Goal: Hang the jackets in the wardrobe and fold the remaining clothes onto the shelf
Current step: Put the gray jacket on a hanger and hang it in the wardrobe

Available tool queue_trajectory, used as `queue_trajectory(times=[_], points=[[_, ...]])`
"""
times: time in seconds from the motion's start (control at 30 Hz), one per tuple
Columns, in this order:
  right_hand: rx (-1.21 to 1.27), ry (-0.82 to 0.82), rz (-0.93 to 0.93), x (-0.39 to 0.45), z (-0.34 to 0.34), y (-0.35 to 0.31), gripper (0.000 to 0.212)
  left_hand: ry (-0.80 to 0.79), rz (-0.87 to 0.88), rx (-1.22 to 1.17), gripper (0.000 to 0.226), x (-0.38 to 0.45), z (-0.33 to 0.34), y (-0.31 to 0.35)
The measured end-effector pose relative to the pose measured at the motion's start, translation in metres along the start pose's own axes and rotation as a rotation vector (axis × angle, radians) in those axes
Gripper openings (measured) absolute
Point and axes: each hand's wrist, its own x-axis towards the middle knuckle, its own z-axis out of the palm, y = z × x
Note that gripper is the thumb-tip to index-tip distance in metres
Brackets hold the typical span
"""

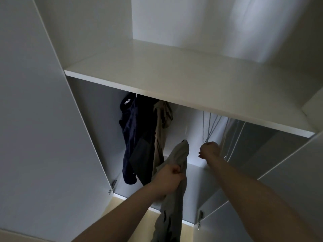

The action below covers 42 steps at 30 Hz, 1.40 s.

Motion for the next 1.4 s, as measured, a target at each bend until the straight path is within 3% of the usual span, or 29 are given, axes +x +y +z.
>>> queue_trajectory(times=[0.27,0.4,0.63,0.77,0.87,1.17,1.3,1.4], points=[[0.007,0.095,-0.121,-0.022,-0.030,0.010,0.017,0.118,0.044,-0.014,0.027,0.065,-0.015,0.037],[-0.017,0.074,-0.150,-0.034,-0.036,0.009,0.016,0.162,0.051,0.032,0.013,0.097,-0.025,0.048],[-0.019,0.057,-0.150,-0.045,-0.035,0.004,0.004,0.167,0.127,0.127,0.019,0.156,-0.043,0.071],[0.159,0.046,-0.091,-0.044,-0.019,0.000,0.014,0.210,0.146,0.183,0.019,0.184,-0.060,0.077],[0.235,0.094,-0.087,-0.044,-0.011,-0.001,0.004,0.175,0.139,0.235,0.022,0.201,-0.071,0.076],[0.371,0.110,-0.121,-0.055,0.006,-0.014,0.012,0.086,0.076,0.334,0.018,0.221,-0.090,0.041],[0.190,0.061,-0.130,-0.061,0.017,-0.020,0.007,0.097,0.086,0.364,0.020,0.217,-0.096,0.021],[0.097,0.130,-0.135,-0.064,0.025,-0.020,0.008,0.110,0.122,0.291,0.028,0.211,-0.092,0.014]])
